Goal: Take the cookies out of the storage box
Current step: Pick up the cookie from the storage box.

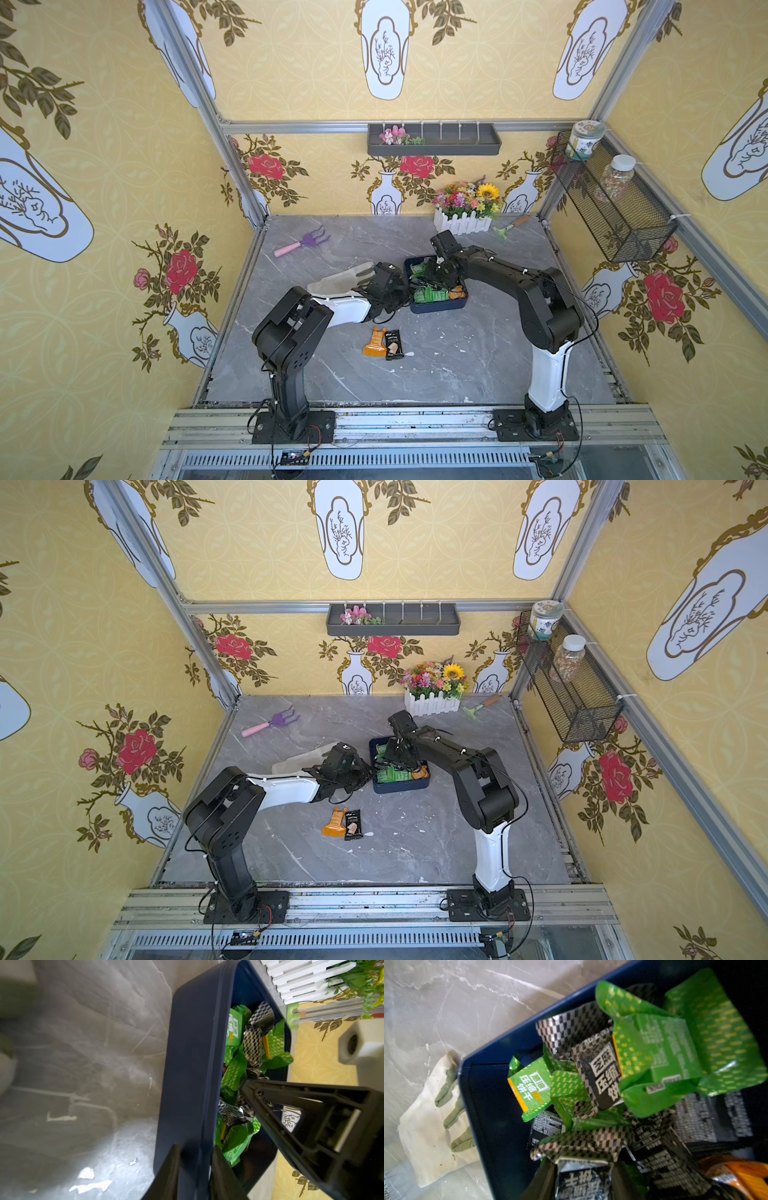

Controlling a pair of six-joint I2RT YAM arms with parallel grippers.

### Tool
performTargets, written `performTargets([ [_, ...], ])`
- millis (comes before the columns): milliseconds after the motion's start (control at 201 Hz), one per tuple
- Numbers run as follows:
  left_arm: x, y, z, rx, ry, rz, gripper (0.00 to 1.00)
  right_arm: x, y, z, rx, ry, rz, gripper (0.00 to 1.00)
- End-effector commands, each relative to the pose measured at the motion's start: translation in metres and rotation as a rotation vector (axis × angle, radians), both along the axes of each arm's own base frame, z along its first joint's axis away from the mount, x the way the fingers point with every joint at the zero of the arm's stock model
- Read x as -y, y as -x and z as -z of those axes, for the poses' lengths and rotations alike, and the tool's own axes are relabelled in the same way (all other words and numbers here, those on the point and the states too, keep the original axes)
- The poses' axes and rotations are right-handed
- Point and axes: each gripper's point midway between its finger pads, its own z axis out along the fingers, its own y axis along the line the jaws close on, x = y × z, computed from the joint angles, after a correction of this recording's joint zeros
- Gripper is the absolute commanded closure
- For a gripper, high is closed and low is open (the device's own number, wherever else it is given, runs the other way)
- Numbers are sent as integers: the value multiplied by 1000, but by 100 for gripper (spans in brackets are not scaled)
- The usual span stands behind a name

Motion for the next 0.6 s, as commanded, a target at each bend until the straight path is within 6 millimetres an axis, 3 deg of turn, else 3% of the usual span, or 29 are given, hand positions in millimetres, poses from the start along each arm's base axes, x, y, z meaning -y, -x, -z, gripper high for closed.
performTargets([
  [0, -2, 0, 2, 2, -17, -4, 71, 2, -4, -20, 52, 15, -11, 65],
  [110, -2, -1, 0, 5, -16, -2, 69, 4, -1, -41, 97, 21, -32, 66],
  [254, -1, -2, -11, 34, -9, -4, 54, 11, 18, -65, 141, 77, -63, 66],
  [423, -12, -4, -34, 85, -1, -59, 49, 19, 73, -71, 127, 161, -117, 66],
  [593, -34, -1, -52, 127, 21, -163, 47, 3, 141, -59, 65, 221, -201, 66],
])
